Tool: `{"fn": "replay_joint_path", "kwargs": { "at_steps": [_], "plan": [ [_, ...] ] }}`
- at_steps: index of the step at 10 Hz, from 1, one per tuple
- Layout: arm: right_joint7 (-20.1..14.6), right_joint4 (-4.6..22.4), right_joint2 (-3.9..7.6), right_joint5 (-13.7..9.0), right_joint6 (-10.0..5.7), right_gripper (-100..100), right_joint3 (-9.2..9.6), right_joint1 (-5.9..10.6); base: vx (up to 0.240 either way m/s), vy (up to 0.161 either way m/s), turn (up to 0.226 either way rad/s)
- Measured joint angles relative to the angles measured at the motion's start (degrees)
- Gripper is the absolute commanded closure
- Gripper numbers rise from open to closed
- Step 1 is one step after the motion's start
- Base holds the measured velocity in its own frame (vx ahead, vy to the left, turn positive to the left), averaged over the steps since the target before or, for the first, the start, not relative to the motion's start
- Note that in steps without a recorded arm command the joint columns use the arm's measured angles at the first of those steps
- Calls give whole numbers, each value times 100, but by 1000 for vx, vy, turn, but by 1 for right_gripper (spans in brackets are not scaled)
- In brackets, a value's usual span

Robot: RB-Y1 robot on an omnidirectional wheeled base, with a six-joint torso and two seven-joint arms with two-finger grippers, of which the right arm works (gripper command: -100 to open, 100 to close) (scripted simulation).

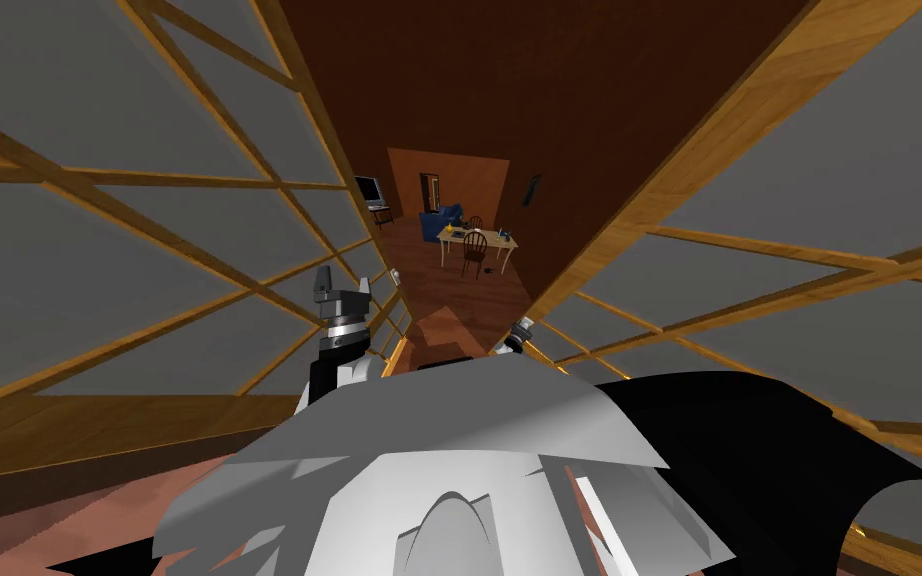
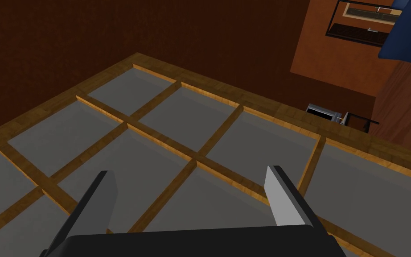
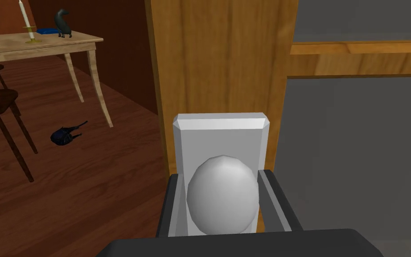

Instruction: Push the door open

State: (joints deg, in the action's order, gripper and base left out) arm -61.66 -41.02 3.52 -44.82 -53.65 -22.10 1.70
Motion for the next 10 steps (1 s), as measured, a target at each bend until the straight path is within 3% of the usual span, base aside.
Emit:
{"fn": "replay_joint_path", "kwargs": {
  "at_steps": [2, 4, 7, 9, 10],
  "plan": [
    [55, -66, 19, -109, 30, 100, -132, -9, 195, -103, -56],
    [7, 109, 81, -202, -77, 100, -251, 77, 191, -88, -53],
    [9, 132, 118, -282, -117, 100, -359, 69, 127, -67, -35],
    [84, -26, 66, -366, -63, 100, -453, -57, 173, -113, -50],
    [69, 79, 105, -410, -107, 100, -508, -20, 207, -137, -77]
  ]
}}
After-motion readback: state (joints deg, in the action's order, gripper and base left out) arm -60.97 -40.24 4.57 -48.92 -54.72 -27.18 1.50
